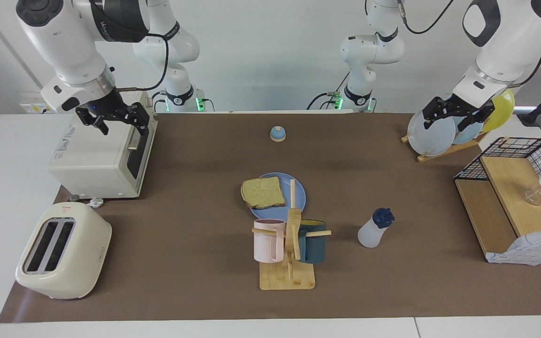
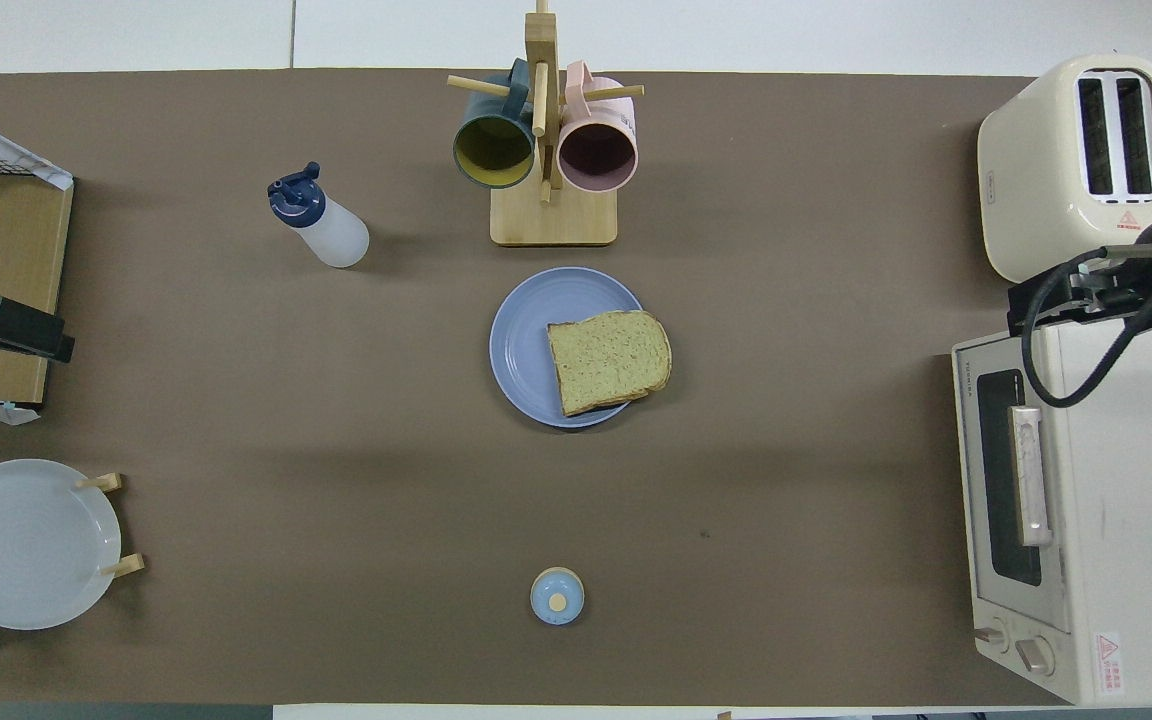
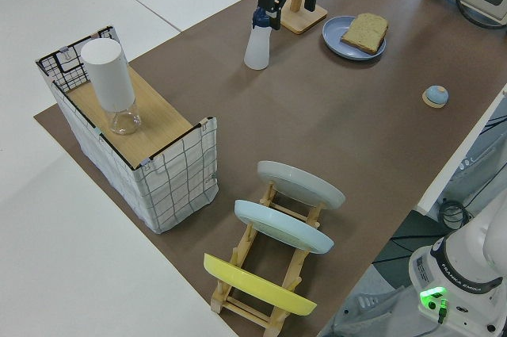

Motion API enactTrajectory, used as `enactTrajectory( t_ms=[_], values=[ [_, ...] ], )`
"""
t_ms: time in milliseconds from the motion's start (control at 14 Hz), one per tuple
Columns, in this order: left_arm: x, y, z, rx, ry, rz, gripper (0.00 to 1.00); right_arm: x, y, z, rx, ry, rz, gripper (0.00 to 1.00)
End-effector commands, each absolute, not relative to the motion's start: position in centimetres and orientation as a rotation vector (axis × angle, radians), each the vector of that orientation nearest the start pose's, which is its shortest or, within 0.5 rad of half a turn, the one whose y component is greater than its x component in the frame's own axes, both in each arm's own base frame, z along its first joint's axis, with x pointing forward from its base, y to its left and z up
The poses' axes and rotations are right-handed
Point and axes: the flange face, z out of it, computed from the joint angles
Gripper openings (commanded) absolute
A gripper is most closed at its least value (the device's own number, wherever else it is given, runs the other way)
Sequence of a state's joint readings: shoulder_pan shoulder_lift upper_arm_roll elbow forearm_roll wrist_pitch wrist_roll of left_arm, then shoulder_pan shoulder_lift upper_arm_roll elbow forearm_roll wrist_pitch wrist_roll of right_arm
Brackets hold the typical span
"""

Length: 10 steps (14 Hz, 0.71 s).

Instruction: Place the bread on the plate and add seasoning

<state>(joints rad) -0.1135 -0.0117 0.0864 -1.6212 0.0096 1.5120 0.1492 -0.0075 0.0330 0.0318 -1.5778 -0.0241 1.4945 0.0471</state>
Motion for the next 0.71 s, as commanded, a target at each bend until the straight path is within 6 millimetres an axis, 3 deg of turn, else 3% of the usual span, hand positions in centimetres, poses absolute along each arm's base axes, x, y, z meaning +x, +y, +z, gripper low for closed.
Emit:
enactTrajectory(
  t_ms=[0,643],
  values=[
    [54.2,-1.5,60.8,-3.135,0.251,0.089,1.00,55.0,0.6,59.9,-3.161,0.015,0.179,1.00],
    [54.7,-1.0,61.8,-3.140,0.215,-0.024,1.00,55.0,0.6,59.9,-3.161,0.015,0.179,1.00]
  ],
)
